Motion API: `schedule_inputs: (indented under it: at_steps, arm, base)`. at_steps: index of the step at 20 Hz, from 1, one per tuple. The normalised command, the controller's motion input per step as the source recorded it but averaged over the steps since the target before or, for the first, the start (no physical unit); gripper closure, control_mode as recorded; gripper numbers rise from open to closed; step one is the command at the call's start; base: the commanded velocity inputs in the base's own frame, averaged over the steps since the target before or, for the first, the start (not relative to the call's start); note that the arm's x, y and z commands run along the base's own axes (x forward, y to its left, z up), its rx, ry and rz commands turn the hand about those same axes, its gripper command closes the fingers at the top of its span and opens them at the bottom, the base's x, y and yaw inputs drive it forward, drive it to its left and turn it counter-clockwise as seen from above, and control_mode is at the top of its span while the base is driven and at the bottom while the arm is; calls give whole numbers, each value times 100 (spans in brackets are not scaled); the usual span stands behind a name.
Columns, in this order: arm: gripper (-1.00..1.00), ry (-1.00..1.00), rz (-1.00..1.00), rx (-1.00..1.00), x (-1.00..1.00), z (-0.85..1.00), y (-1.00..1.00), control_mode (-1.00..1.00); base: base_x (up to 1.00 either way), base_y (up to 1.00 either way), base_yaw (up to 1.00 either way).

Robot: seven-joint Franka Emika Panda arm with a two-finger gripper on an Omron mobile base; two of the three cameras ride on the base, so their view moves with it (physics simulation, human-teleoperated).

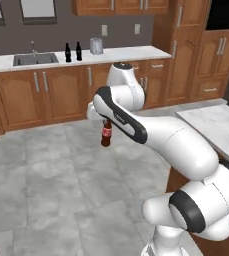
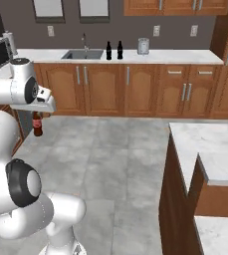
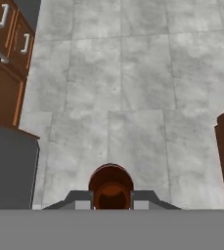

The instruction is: Place the large bottle from the dining counter next to the other large bottle outside the sink, and place the small bottle from the dining counter next to the other small bottle inside the sink.

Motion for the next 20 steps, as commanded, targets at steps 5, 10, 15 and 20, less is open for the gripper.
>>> schedule_inputs:
  at_steps: [5, 10, 15, 20]
  arm:
    - [100, 0, 0, 0, 0, 0, 0, 100]
    - [100, 0, 0, 0, 0, 0, 0, 100]
    - [100, 0, 0, 0, 0, 0, 0, 100]
    - [100, 0, 0, 0, 0, 0, 0, 100]
  base:
    - [100, 11, 0]
    - [100, 17, 0]
    - [100, 26, 0]
    - [100, 27, 0]
